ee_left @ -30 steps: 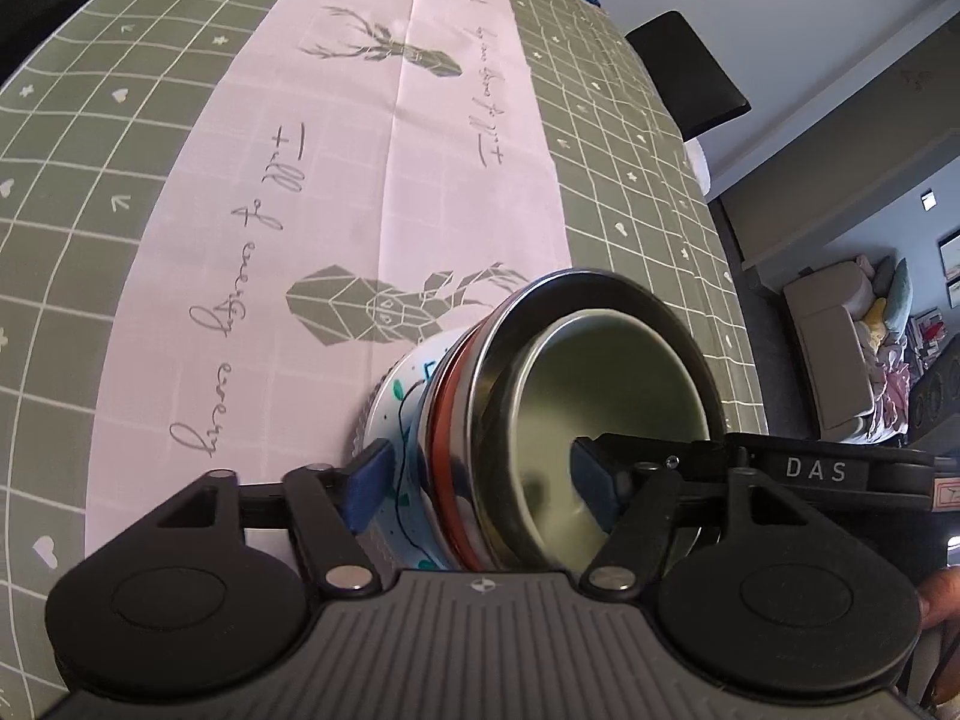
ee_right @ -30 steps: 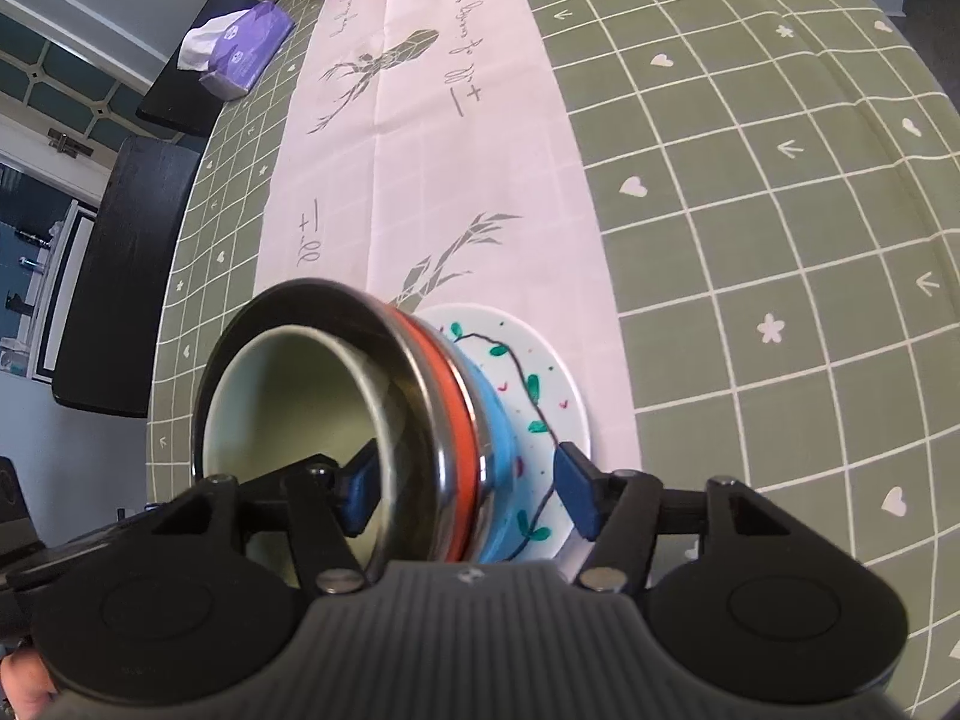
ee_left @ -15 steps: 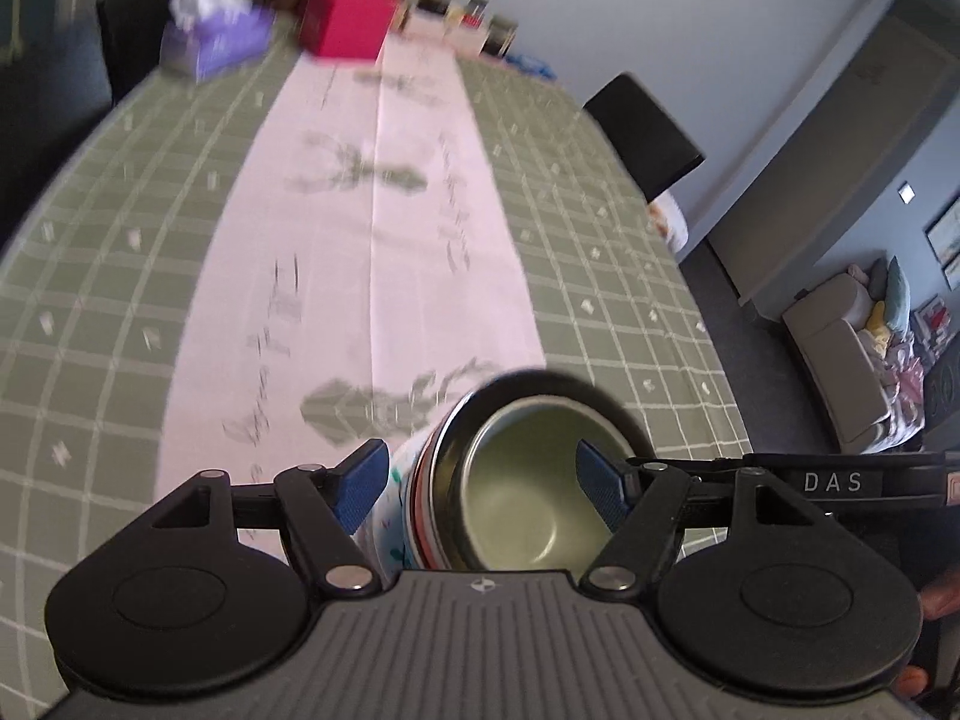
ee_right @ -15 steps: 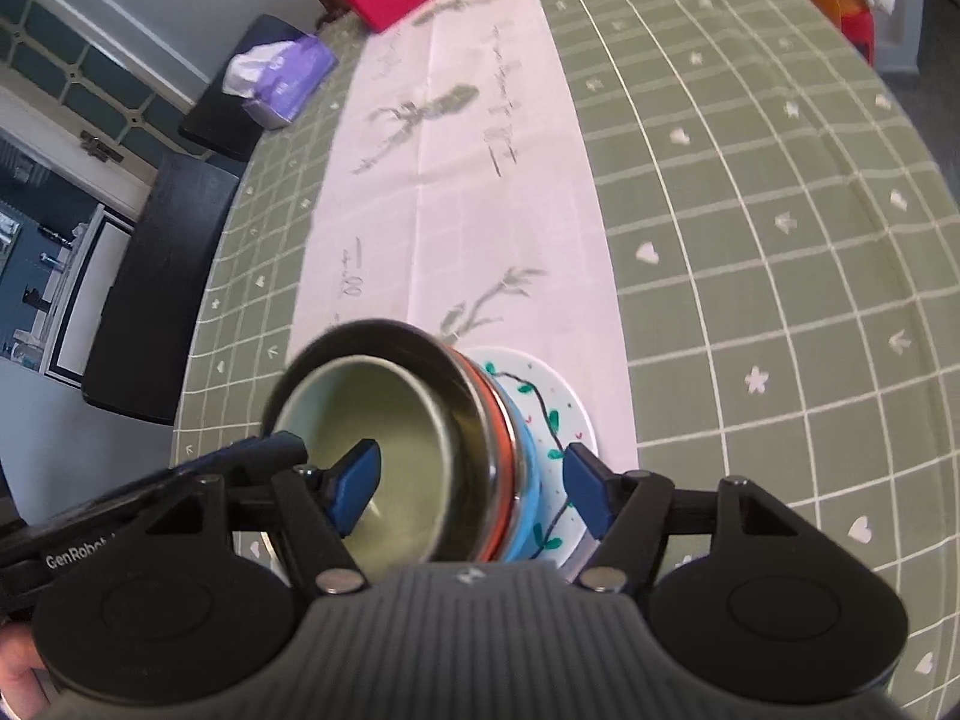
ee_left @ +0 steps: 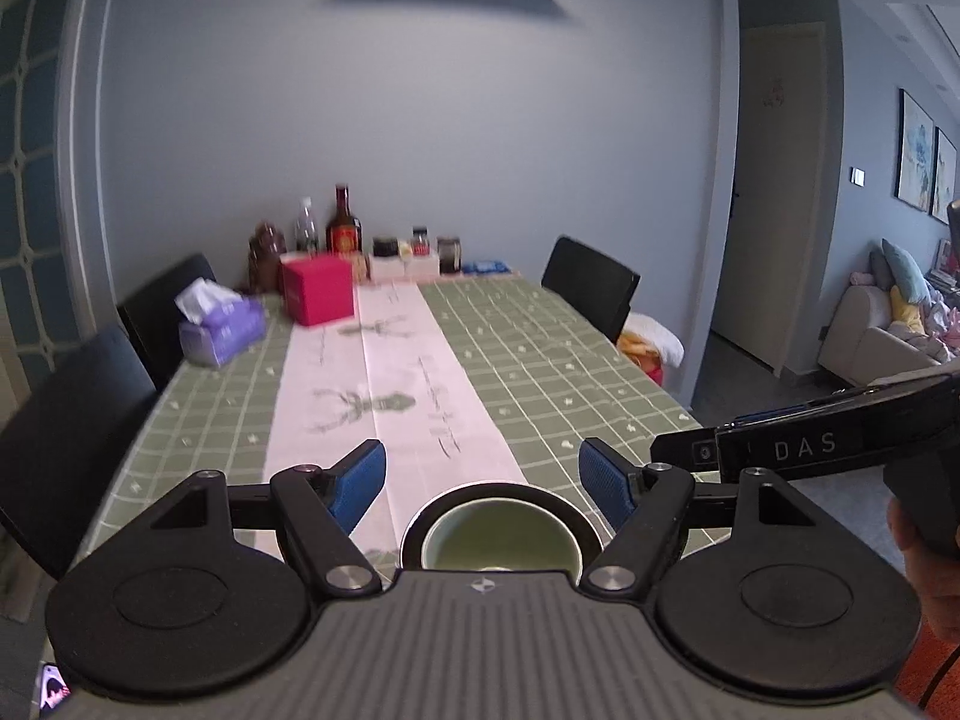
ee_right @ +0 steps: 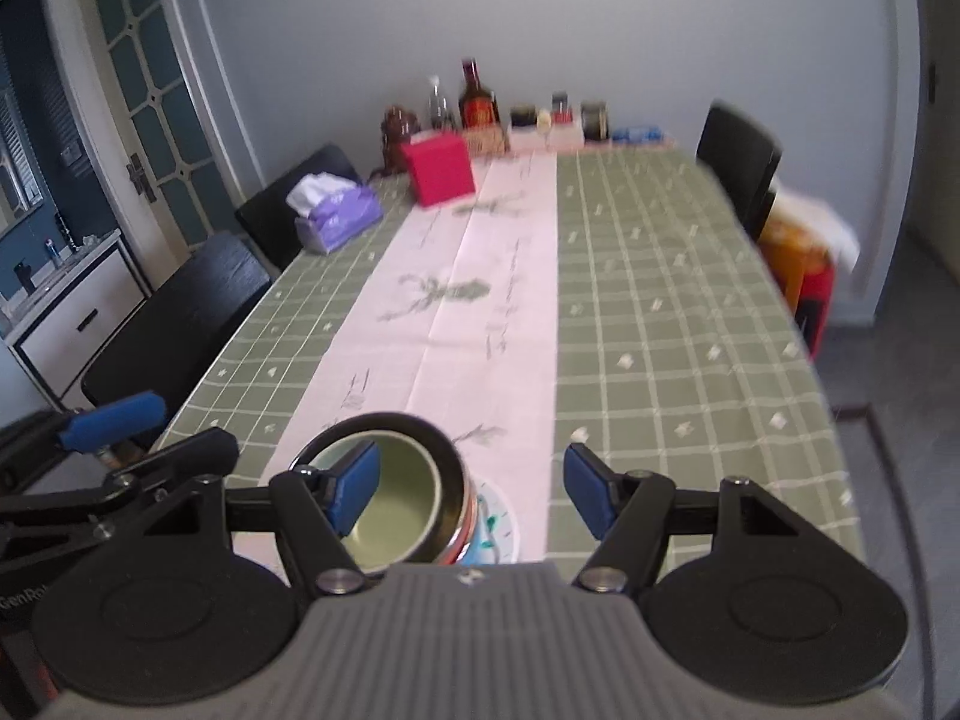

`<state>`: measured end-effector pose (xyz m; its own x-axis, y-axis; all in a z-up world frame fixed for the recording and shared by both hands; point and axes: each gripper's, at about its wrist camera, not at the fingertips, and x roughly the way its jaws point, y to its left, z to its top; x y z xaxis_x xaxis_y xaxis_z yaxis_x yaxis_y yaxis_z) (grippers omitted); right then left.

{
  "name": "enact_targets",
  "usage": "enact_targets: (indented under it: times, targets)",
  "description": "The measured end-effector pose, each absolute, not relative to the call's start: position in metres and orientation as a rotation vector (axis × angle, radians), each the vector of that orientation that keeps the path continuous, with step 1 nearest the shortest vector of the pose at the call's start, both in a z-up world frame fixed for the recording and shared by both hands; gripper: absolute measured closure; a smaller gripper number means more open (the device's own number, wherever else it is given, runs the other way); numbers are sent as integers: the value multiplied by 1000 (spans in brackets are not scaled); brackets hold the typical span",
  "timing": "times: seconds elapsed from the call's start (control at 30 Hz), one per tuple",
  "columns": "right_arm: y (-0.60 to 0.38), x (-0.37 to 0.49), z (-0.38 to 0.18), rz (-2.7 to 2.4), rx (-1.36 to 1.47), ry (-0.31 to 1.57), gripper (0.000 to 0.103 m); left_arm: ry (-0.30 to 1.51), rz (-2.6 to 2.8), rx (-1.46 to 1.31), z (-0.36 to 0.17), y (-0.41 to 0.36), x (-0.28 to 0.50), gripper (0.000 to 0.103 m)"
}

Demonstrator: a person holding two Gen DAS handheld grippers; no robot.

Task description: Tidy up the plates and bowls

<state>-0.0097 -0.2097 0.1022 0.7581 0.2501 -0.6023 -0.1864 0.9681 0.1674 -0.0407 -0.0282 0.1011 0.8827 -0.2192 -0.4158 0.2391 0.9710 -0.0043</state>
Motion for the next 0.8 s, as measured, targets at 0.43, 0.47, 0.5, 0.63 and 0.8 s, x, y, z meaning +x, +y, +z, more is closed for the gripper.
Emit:
enact_targets:
  times: [0.43, 0.47, 0.5, 0.63, 0.8]
  targets:
    - [-213, -123, 88, 215, 71, 283, 12, 184, -157, 102, 75, -36, -113, 18]
    - [-212, -131, 85, 205, 71, 258, 11, 171, -146, 106, 70, -35, -119, 15]
    - [-211, -139, 79, 193, 74, 235, 10, 169, -132, 112, 65, -36, -122, 12]
    - [-208, -159, 58, 156, 92, 210, 10, 178, -80, 151, 45, -37, -136, 10]
    - [-200, -170, 31, 98, 85, 250, 10, 220, -28, 147, 24, -33, -147, 7]
